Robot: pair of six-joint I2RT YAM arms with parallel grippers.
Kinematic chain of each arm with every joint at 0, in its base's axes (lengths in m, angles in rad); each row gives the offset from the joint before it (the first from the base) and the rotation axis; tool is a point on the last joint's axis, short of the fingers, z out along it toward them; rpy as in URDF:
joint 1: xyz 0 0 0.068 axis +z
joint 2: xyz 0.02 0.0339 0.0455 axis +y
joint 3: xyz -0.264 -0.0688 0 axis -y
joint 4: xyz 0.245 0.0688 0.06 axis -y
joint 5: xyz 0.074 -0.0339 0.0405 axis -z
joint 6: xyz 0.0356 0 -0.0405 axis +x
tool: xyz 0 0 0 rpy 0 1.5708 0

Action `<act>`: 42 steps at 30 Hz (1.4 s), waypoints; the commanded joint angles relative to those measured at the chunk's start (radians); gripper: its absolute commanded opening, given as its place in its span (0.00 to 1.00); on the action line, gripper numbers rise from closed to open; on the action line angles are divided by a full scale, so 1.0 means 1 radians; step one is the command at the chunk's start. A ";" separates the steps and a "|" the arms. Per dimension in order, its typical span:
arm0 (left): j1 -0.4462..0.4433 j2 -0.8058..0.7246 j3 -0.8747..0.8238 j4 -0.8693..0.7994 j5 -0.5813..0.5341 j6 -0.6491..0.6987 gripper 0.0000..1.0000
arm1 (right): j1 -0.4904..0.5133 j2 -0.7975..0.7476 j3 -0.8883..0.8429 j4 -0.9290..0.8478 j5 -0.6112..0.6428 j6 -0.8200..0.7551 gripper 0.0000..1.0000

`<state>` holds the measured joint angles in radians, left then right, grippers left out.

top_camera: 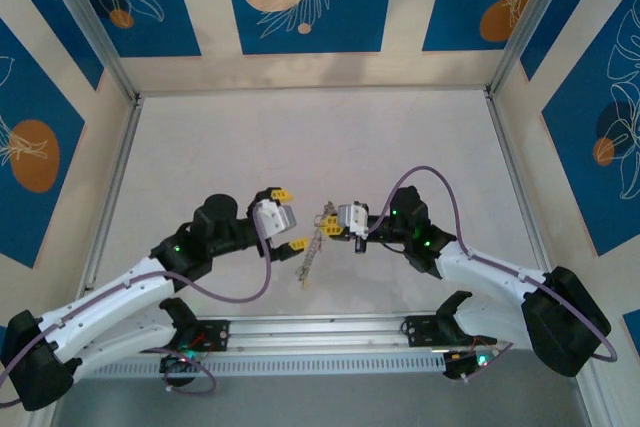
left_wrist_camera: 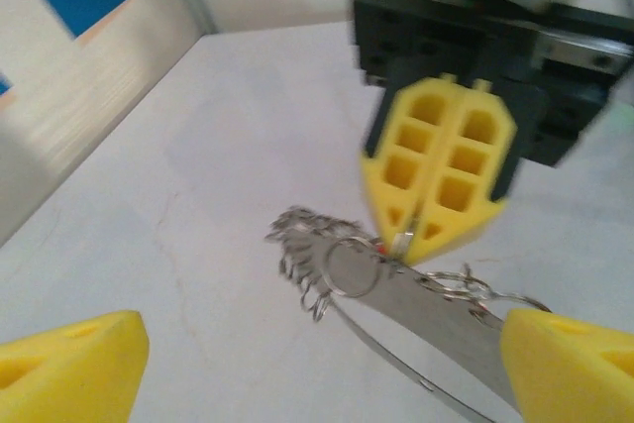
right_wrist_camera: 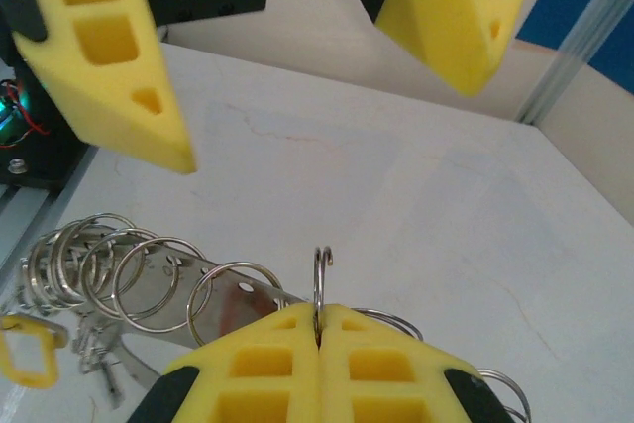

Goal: Put the keys on the keyring

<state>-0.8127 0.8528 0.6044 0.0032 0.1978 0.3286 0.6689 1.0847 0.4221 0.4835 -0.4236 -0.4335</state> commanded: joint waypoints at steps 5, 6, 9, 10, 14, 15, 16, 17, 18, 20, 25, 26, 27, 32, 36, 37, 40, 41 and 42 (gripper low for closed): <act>0.001 0.032 0.159 -0.130 -0.133 -0.251 1.00 | -0.087 -0.057 0.042 -0.019 0.170 0.181 0.00; 0.002 0.045 0.182 -0.151 -0.108 -0.264 1.00 | -0.107 -0.059 0.048 -0.023 0.210 0.209 0.00; 0.003 0.099 0.243 -0.211 -0.105 -0.355 1.00 | -0.165 -0.063 0.060 -0.028 0.279 0.277 0.00; 0.002 0.119 0.246 -0.220 -0.143 -0.406 1.00 | -0.185 -0.063 0.064 -0.028 0.292 0.297 0.00; 0.001 0.233 0.282 -0.227 -0.143 -0.435 1.00 | -0.266 -0.063 0.080 -0.031 0.348 0.363 0.00; 0.002 0.267 0.305 -0.232 -0.127 -0.445 1.00 | -0.290 -0.062 0.085 -0.033 0.355 0.376 0.00; 0.001 0.298 0.320 -0.229 -0.117 -0.463 1.00 | -0.311 -0.062 0.088 -0.033 0.360 0.386 0.00; 0.002 0.330 0.331 -0.214 -0.120 -0.496 1.00 | -0.332 -0.060 0.095 -0.036 0.365 0.395 0.00; 0.002 0.360 0.334 -0.191 -0.144 -0.545 1.00 | -0.352 -0.060 0.100 -0.040 0.372 0.396 0.00; 0.000 0.425 0.336 -0.139 -0.117 -0.614 1.00 | -0.385 -0.057 0.108 -0.039 0.380 0.397 0.00; -0.092 0.641 0.442 -0.109 -0.067 -0.628 1.00 | -0.492 -0.047 0.150 -0.052 0.332 0.436 0.00; -0.110 0.684 0.468 -0.102 -0.070 -0.658 0.99 | -0.507 -0.045 0.170 -0.073 0.331 0.441 0.00; -0.126 0.727 0.498 -0.097 -0.064 -0.690 0.96 | -0.518 -0.042 0.189 -0.096 0.341 0.446 0.00; -0.197 0.947 0.673 -0.123 -0.039 -0.782 0.75 | -0.570 -0.023 0.239 -0.131 0.374 0.506 0.00; -0.259 1.101 0.814 -0.136 -0.048 -0.823 0.72 | -0.610 -0.007 0.284 -0.166 0.412 0.549 0.00; -0.272 1.135 0.843 -0.138 -0.056 -0.827 0.68 | -0.622 -0.003 0.294 -0.175 0.415 0.558 0.00; -0.302 1.241 0.957 -0.173 -0.076 -0.841 0.52 | -0.657 0.000 0.318 -0.183 0.415 0.586 0.00; -0.307 1.274 0.995 -0.192 -0.090 -0.852 0.51 | -0.666 0.001 0.324 -0.185 0.414 0.595 0.00; -0.311 1.299 1.024 -0.202 -0.103 -0.860 0.49 | -0.674 0.001 0.332 -0.188 0.413 0.603 0.00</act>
<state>-1.1072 2.0983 1.5448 -0.1425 0.1230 -0.4911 0.0143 1.0916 0.6983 0.2790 -0.0284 0.1169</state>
